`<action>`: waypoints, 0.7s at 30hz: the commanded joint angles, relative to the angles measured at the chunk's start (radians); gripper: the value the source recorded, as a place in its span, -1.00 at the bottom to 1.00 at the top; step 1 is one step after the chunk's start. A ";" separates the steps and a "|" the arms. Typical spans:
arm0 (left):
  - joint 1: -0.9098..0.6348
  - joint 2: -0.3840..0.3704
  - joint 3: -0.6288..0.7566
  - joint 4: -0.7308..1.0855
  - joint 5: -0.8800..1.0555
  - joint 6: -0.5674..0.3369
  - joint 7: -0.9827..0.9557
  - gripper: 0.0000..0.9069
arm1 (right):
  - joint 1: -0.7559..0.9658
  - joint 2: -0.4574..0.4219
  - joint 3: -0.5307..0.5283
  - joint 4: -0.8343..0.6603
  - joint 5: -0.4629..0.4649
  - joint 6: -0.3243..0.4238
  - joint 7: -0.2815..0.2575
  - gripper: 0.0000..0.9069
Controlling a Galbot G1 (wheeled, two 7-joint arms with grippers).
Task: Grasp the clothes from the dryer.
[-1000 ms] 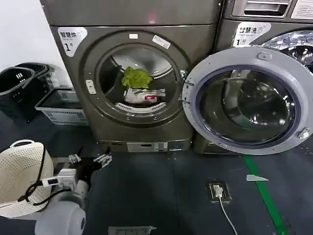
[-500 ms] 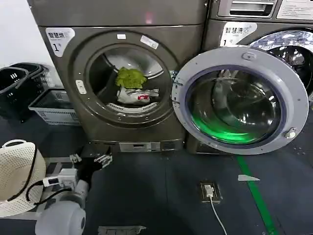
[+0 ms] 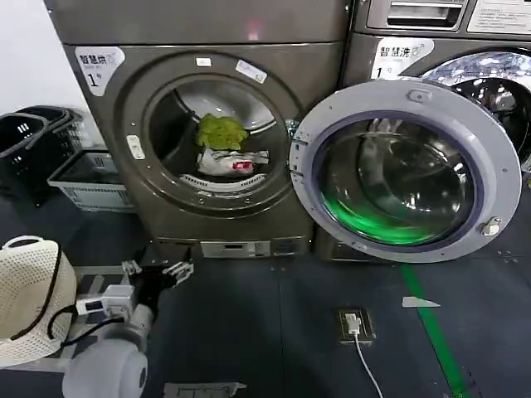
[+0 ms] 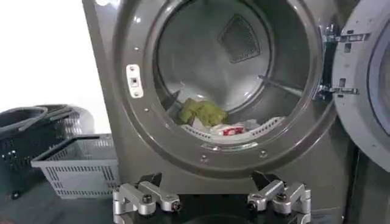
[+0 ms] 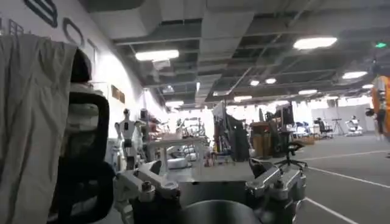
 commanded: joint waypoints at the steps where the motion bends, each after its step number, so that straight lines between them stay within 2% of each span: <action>1: -0.008 0.005 0.001 0.010 -0.003 0.049 0.000 1.00 | 0.000 0.001 -0.003 0.000 0.003 0.004 0.009 1.00; 21: -0.016 0.002 0.006 0.020 -0.002 0.049 0.002 1.00 | 0.006 0.008 0.001 -0.006 0.003 0.008 0.013 1.00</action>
